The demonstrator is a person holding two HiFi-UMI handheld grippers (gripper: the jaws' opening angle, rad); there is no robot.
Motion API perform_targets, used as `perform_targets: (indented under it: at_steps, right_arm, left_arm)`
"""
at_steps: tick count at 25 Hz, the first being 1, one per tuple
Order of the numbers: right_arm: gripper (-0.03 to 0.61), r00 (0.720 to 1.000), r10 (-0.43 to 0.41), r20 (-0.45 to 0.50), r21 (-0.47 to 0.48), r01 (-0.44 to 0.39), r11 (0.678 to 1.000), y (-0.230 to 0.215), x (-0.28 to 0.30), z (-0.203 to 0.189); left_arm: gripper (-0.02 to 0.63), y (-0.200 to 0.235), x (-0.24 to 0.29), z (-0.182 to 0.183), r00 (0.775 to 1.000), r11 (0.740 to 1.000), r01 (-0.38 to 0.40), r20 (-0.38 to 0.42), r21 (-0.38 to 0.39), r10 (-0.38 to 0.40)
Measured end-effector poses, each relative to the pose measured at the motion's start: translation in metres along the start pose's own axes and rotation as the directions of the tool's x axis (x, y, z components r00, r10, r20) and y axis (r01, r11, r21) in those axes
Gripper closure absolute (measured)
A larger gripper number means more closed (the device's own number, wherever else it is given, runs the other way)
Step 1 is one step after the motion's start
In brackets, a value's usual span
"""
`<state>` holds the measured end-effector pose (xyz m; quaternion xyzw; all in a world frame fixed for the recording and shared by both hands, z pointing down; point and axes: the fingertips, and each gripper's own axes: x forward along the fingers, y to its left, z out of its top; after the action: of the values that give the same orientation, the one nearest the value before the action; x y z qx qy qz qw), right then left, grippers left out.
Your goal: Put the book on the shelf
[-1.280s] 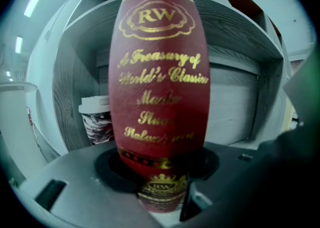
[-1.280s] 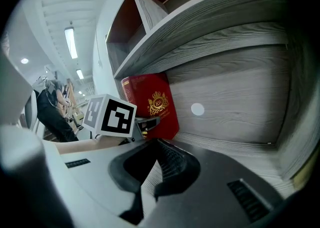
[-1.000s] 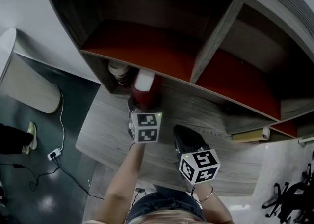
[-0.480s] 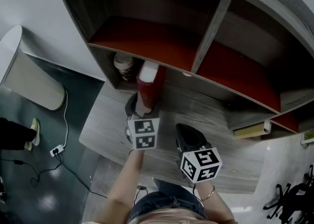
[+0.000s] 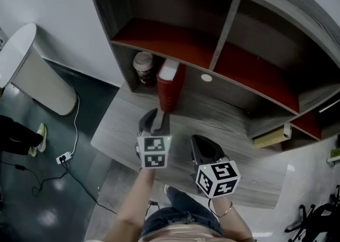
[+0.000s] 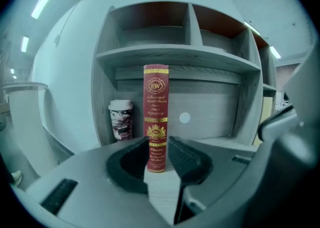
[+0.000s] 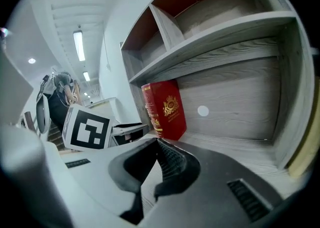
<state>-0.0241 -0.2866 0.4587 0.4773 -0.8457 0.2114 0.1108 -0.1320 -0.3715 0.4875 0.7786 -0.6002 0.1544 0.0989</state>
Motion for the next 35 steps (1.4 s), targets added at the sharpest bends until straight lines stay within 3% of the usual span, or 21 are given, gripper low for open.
perform_targets:
  at_steps: [3, 9, 18, 28, 35]
  right_arm:
    - [0.569, 1.000, 0.009, 0.010, -0.004, -0.008, 1.000, 0.007, -0.010, -0.001]
    - [0.570, 1.000, 0.018, 0.023, -0.008, -0.018, 1.000, 0.019, -0.030, -0.007]
    - [0.570, 0.994, 0.043, 0.097, -0.015, -0.042, 0.999, 0.035, -0.066, -0.008]
    - [0.571, 0.990, 0.036, 0.138, -0.054, -0.029, 0.998, 0.044, -0.108, -0.016]
    - [0.571, 0.988, 0.026, 0.153, -0.050, -0.018, 0.999, 0.049, -0.137, -0.024]
  left_arm:
    - [0.541, -0.005, -0.013, -0.001, 1.000, 1.000, 0.015, 0.004, -0.011, -0.015]
    - [0.591, -0.014, -0.041, -0.005, 1.000, 1.000, 0.022, 0.003, -0.014, -0.022]
    - [0.601, -0.027, -0.093, -0.010, 0.999, 0.998, 0.039, 0.010, -0.046, -0.039]
    - [0.602, -0.050, -0.147, -0.016, 0.998, 0.992, 0.055, 0.022, -0.110, -0.052]
    - [0.601, -0.067, -0.179, -0.014, 0.997, 0.991, 0.067, 0.031, -0.116, -0.064]
